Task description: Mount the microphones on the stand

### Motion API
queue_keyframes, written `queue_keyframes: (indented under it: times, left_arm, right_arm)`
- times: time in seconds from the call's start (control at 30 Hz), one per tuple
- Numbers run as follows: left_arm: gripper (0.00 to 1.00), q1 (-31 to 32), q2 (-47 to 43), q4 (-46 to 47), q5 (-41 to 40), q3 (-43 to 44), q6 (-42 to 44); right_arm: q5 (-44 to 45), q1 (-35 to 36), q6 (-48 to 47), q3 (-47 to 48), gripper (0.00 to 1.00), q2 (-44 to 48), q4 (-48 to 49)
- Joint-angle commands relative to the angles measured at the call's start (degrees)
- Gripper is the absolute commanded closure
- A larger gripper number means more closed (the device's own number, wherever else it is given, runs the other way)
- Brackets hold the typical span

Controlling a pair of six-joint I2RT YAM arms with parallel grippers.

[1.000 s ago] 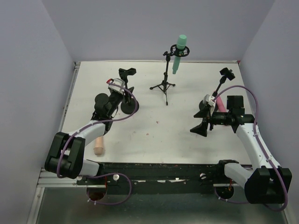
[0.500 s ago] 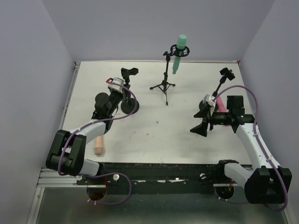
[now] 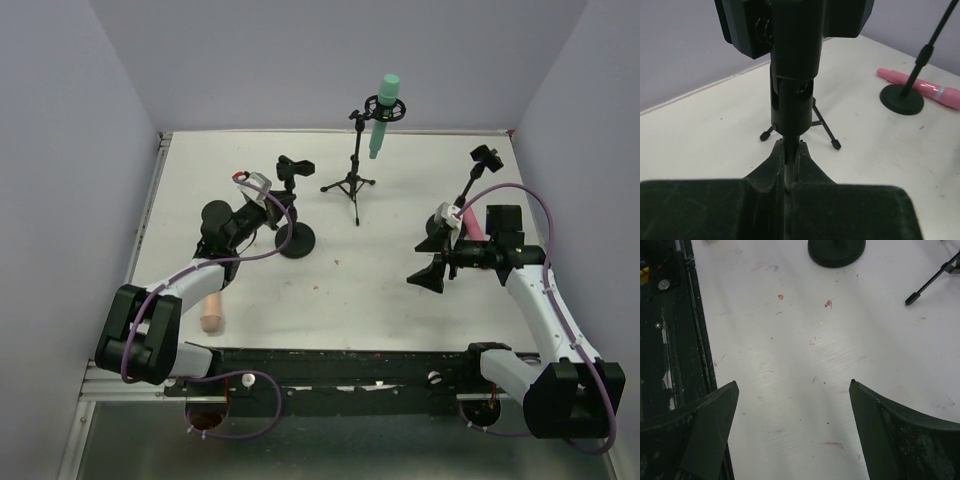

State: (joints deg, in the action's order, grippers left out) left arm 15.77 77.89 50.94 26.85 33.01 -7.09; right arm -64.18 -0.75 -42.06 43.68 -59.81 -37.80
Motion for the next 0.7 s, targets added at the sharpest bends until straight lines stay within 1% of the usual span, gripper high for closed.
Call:
queue_keyframes:
  times: [0.0, 0.07, 0.17, 0.3, 0.4, 0.53, 0.67]
  left_arm:
    - [1.0, 1.1, -2.13, 7.15, 11.81, 0.56, -7.83]
    - [1.0, 3.38, -1.78, 8.56, 12.43, 0.47, -9.07]
    - [1.0, 7.94, -1.16, 8.57, 9.46, 1.0, -9.0]
    - [1.0, 14.63, -0.11, 10.32, 0.68, 1.18, -6.71]
    - [1.0, 18.41, 1.3, 12.42, -5.38, 1.18, -5.04]
    - [1.0, 21.31, 2.88, 13.4, -9.62, 0.74, -2.4]
    - [1.0, 22.72, 3.32, 11.12, -11.99, 1.0, 0.14]
  right_arm:
    - [-1.3, 0.23, -0.39, 1.41, 0.0, 0.92, 0.36]
    - [-1.38, 0.23, -0.39, 1.32, 0.0, 0.92, 0.36]
    - [-1.38, 0.23, -0.39, 1.23, 0.0, 0.84, 0.45]
    - [-1.12, 0.23, -0.48, 1.14, 0.0, 0.66, 0.54]
    - [-1.03, 0.23, -0.39, 1.14, 0.0, 0.66, 0.45]
    - [-0.94, 0.23, -0.39, 1.06, 0.0, 0.57, 0.62]
    - [-0.94, 0.23, -0.39, 1.06, 0.0, 0.57, 0.62]
